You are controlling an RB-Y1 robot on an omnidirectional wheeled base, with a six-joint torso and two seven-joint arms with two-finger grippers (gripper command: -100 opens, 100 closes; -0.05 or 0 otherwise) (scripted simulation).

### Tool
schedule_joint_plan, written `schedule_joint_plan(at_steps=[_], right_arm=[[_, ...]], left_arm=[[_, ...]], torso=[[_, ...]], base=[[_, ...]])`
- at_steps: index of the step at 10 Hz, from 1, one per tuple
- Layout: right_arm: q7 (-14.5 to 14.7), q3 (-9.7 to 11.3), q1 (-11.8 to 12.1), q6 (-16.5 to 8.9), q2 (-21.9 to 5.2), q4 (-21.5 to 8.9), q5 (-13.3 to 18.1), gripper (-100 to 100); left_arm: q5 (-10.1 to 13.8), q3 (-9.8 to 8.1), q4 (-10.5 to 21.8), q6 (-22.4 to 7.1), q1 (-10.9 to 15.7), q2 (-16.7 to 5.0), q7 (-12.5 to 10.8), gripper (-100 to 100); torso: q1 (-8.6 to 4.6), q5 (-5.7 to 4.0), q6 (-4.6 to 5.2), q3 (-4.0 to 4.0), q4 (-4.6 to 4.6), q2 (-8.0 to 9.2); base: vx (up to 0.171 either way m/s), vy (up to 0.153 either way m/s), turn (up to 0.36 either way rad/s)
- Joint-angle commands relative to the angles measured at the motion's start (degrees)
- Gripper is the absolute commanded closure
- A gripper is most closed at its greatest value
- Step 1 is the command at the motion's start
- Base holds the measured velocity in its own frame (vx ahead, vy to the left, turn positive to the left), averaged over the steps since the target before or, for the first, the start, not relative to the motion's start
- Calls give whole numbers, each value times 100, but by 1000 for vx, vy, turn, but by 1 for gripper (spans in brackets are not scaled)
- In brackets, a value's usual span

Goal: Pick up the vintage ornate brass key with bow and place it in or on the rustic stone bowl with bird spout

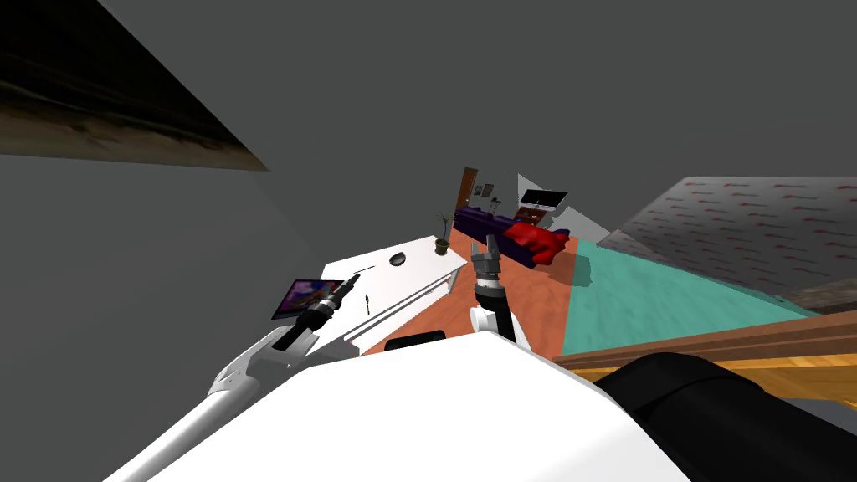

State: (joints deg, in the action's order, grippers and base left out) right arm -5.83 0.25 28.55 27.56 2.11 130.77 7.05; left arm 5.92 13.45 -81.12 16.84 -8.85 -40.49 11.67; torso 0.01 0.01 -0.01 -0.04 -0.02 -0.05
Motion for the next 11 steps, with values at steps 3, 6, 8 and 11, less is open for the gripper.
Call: schedule_joint_plan(at_steps=[3, 6, 8, 11], right_arm=[[0, -1, 1, 0, 0, 0, 0, 0], [0, -1, 1, 0, 0, 0, 0, 0], [0, -1, 1, 0, 0, 0, 0, 0], [0, -2, 2, 0, 0, 0, 0, 0]], left_arm=[[70, 350, 625, -148, -272, -121, -120, -100], [122, 654, 1118, -295, -400, -174, -215, -100], [150, 834, 1396, -381, -486, -186, -263, -100], [177, 1054, 1700, -490, -621, -149, -311, -100]], torso=[[6, 1, -6, 4, 1, 7], [5, 1, -6, 3, 1, 4], [5, 0, -7, 2, 1, 3], [0, -2, -13, 0, 0, 0]], base=[[-18, 35, -389], [-17, 32, -349], [-13, 33, -263], [-7, 17, -146]])
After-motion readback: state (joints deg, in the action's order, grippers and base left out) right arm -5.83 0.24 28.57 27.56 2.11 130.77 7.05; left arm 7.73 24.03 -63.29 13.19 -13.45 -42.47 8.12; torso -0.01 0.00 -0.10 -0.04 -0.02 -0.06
